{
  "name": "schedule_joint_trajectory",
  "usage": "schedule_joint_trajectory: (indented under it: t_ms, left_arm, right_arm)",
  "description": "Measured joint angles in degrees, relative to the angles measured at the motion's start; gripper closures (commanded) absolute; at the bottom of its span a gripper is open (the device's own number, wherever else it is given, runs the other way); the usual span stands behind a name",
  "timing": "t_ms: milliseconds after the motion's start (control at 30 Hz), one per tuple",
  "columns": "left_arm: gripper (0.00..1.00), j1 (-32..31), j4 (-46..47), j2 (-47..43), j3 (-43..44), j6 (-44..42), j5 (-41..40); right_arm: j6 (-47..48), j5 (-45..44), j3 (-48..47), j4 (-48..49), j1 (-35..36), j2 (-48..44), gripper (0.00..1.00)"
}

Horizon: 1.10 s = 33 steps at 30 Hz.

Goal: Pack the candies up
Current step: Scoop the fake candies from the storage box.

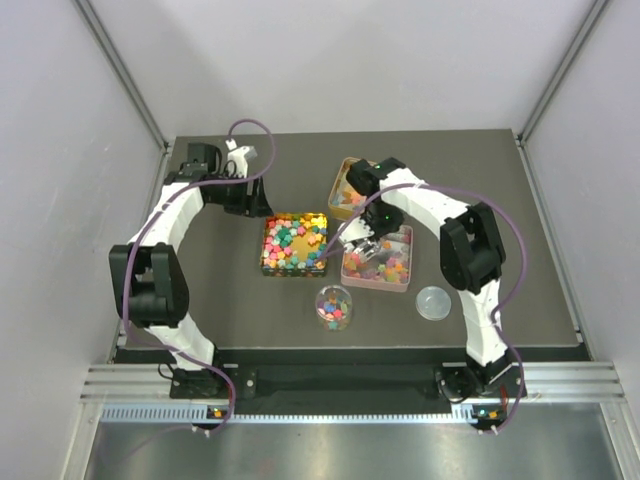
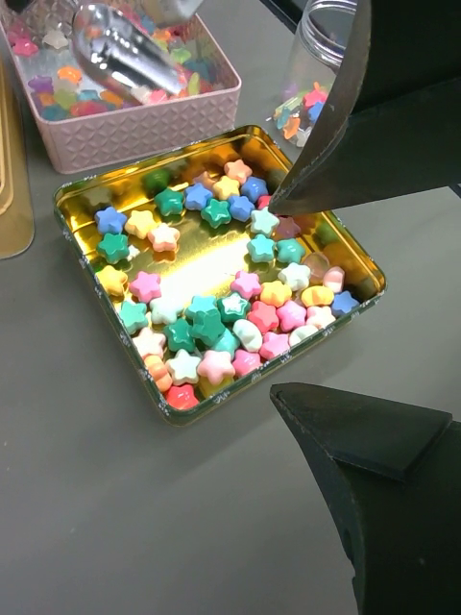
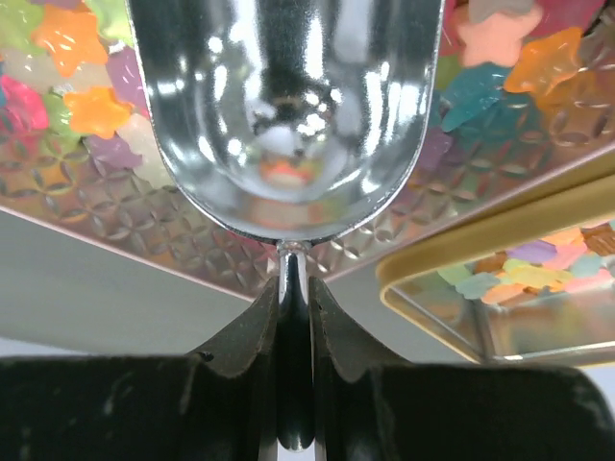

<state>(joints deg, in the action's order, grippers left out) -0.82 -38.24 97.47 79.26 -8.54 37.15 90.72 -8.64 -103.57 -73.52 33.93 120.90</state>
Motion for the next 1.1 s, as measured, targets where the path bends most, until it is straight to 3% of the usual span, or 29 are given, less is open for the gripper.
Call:
schedule_joint_trajectory:
  t_ms: [133, 533, 1100]
  left_arm:
    - [0.25, -0.2, 0.0, -0.4, -0.2, -0.2, 0.0]
    - [0.25, -0.2, 0.0, -0.7, -0.2, -0.6, -0.2]
    - [0.25, -0.2, -2.3, -0.7, 4.1, -3.2, -3.0]
  right_arm:
    - [-2.4, 2.4, 1.2, 1.5, -0.3, 0.3, 1.0]
    - [-2.3, 8.4, 16.2, 8.6, -0.5, -5.2, 1.0]
    - [-3.5, 23.4, 9.1, 7.0, -6.7, -4.2, 1.0]
